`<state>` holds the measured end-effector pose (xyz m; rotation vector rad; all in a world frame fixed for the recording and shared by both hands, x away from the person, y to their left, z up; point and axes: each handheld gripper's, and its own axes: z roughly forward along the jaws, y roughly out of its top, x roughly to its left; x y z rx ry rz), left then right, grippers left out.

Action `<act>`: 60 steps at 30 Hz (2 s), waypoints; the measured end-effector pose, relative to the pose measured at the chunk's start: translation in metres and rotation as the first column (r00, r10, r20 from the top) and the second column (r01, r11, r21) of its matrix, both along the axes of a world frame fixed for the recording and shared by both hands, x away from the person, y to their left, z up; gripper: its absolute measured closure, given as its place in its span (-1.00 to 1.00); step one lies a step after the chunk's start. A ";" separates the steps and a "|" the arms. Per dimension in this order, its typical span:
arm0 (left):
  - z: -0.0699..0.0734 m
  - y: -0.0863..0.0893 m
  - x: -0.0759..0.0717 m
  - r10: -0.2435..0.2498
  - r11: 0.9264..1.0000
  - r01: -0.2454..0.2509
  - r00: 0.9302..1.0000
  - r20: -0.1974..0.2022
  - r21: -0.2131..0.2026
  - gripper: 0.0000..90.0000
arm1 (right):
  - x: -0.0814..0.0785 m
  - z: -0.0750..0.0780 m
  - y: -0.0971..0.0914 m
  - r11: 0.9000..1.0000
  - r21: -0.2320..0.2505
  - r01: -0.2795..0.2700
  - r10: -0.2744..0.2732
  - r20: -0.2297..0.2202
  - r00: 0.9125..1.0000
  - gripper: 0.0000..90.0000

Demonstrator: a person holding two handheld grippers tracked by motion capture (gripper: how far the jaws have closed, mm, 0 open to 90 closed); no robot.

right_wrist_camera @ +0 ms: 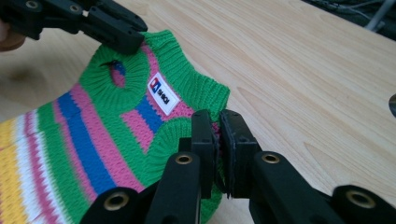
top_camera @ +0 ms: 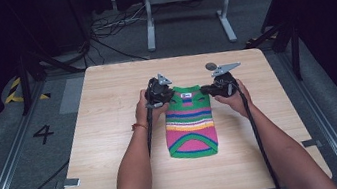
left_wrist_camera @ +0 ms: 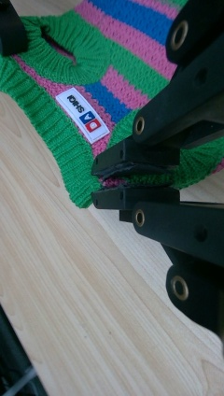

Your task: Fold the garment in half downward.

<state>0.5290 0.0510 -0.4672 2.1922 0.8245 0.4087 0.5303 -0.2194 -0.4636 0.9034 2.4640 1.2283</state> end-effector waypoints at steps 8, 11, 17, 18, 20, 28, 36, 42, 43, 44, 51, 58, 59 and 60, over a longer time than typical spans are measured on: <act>0.011 0.007 -0.022 -0.061 0.997 0.062 0.997 0.040 -0.035 0.84 | -0.023 0.010 -0.008 0.998 0.026 -0.063 0.062 0.030 0.998 0.88; 0.015 0.012 -0.035 -0.098 0.995 0.100 0.994 0.053 -0.026 0.84 | -0.035 0.013 -0.009 0.993 0.052 -0.102 0.101 0.032 0.994 0.88; 0.020 0.021 -0.053 -0.136 0.990 0.138 0.988 0.070 -0.023 0.83 | -0.050 0.016 -0.009 0.988 0.042 -0.148 0.146 0.050 0.988 0.88; 0.020 0.022 -0.056 -0.145 0.989 0.146 0.987 0.072 -0.016 0.83 | -0.054 0.017 -0.010 0.987 0.042 -0.155 0.153 0.053 0.987 0.88; 0.022 0.023 -0.063 -0.166 0.986 0.166 0.983 0.083 -0.001 0.83 | -0.059 0.017 -0.011 0.985 0.036 -0.170 0.168 0.053 0.984 0.87; 0.028 0.024 -0.085 -0.229 0.973 0.227 0.969 0.090 0.029 0.83 | -0.077 0.019 -0.013 0.975 0.025 -0.222 0.220 0.062 0.974 0.86; 0.024 0.023 -0.105 -0.290 0.957 0.287 0.953 0.087 0.050 0.83 | -0.099 0.013 -0.014 0.962 0.000 -0.273 0.273 0.043 0.961 0.85; 0.020 0.024 -0.116 -0.314 0.949 0.311 0.946 0.076 0.049 0.83 | -0.114 0.009 -0.013 0.949 -0.019 -0.316 0.316 0.032 0.948 0.84; 0.019 0.024 -0.118 -0.318 0.948 0.314 0.945 0.077 0.053 0.83 | -0.117 0.008 -0.012 0.946 -0.019 -0.325 0.325 0.028 0.945 0.84; 0.019 0.024 -0.121 -0.320 0.947 0.316 0.944 0.079 0.056 0.83 | -0.118 0.008 -0.012 0.944 -0.022 -0.330 0.330 0.026 0.944 0.84; 0.022 0.027 -0.144 -0.368 0.929 0.361 0.924 0.100 0.086 0.83 | -0.134 0.009 -0.012 0.929 -0.028 -0.369 0.370 0.020 0.929 0.85; 0.013 0.027 -0.160 -0.409 0.908 0.400 0.910 0.064 0.125 0.82 | -0.148 0.006 -0.010 0.912 -0.054 -0.407 0.408 0.002 0.913 0.85; 0.010 0.027 -0.162 -0.414 0.905 0.405 0.909 0.052 0.133 0.82 | -0.149 0.005 -0.010 0.910 -0.057 -0.411 0.411 -0.005 0.912 0.85; 0.009 0.027 -0.164 -0.416 0.904 0.407 0.908 0.051 0.131 0.82 | -0.151 0.002 -0.009 0.908 -0.067 -0.413 0.414 -0.012 0.910 0.85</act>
